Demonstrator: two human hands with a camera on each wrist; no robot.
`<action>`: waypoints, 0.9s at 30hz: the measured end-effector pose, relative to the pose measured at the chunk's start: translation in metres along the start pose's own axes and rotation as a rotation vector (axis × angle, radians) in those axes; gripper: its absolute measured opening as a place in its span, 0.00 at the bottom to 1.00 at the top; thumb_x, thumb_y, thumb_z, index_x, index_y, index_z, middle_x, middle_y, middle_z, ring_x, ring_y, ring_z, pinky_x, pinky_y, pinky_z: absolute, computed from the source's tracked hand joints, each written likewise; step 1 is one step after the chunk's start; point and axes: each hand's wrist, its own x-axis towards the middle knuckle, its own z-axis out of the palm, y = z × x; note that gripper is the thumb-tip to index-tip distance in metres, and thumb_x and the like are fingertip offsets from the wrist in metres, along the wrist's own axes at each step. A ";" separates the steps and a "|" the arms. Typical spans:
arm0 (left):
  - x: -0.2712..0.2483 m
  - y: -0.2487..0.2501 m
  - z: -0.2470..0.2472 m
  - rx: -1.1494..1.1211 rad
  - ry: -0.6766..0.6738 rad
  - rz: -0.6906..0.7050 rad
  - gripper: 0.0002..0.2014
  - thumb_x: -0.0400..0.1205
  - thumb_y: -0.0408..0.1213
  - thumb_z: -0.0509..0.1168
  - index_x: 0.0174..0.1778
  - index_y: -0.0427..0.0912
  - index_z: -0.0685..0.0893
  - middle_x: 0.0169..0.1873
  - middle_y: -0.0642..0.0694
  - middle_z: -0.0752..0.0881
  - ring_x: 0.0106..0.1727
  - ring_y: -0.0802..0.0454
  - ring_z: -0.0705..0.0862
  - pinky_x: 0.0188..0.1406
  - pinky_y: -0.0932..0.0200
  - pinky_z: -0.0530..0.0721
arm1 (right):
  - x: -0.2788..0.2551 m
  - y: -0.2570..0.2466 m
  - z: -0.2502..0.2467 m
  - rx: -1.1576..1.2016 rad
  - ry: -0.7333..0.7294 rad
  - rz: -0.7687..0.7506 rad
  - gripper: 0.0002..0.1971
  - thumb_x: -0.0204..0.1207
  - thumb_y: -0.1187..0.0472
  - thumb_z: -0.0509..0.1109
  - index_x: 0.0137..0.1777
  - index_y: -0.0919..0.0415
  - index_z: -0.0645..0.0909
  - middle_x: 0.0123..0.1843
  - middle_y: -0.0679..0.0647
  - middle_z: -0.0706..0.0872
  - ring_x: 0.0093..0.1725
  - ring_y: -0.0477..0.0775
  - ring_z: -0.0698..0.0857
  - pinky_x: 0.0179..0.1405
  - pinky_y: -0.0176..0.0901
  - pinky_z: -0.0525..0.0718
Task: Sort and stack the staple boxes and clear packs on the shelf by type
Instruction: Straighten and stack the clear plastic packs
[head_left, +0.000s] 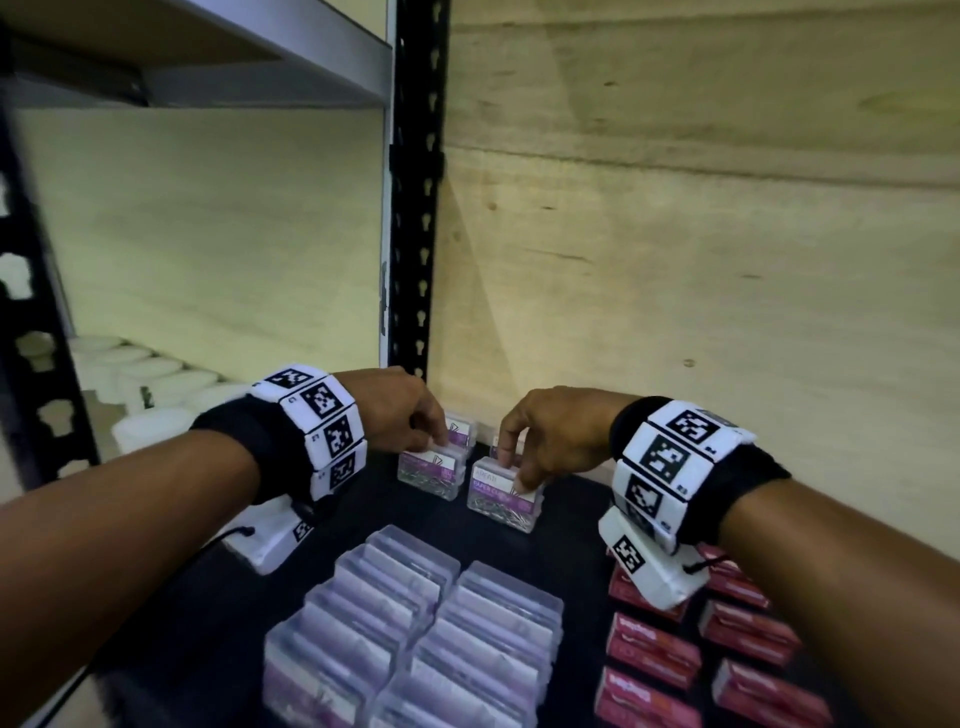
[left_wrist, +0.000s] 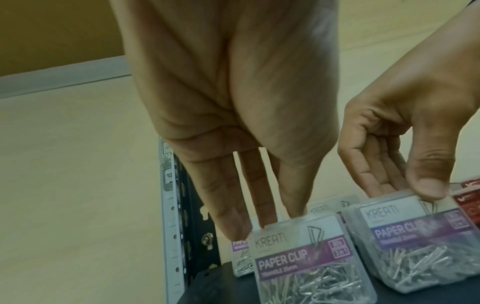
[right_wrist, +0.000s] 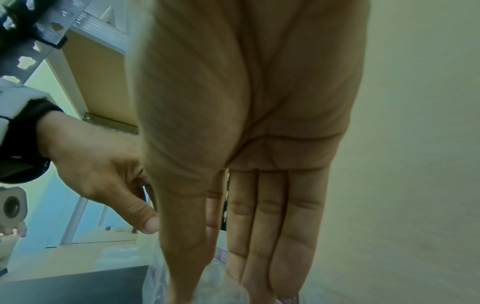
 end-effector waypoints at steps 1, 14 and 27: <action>-0.001 0.002 0.000 0.002 -0.005 0.003 0.11 0.83 0.43 0.67 0.61 0.58 0.87 0.55 0.60 0.88 0.53 0.63 0.85 0.54 0.68 0.77 | -0.003 -0.001 0.000 -0.004 -0.004 -0.002 0.12 0.73 0.56 0.80 0.55 0.50 0.86 0.48 0.49 0.93 0.42 0.46 0.89 0.53 0.44 0.86; -0.024 0.026 -0.002 -0.023 -0.099 0.021 0.11 0.81 0.45 0.67 0.57 0.63 0.87 0.55 0.64 0.87 0.56 0.62 0.84 0.65 0.55 0.82 | -0.040 -0.012 0.009 0.023 -0.026 -0.004 0.12 0.71 0.54 0.81 0.54 0.49 0.87 0.49 0.47 0.93 0.54 0.49 0.89 0.64 0.50 0.83; -0.059 0.048 -0.007 -0.047 -0.122 0.045 0.12 0.84 0.41 0.65 0.59 0.59 0.88 0.55 0.62 0.88 0.54 0.64 0.84 0.62 0.63 0.80 | -0.065 -0.022 0.016 0.040 -0.078 -0.018 0.13 0.71 0.55 0.81 0.55 0.51 0.87 0.48 0.49 0.93 0.52 0.49 0.90 0.63 0.50 0.84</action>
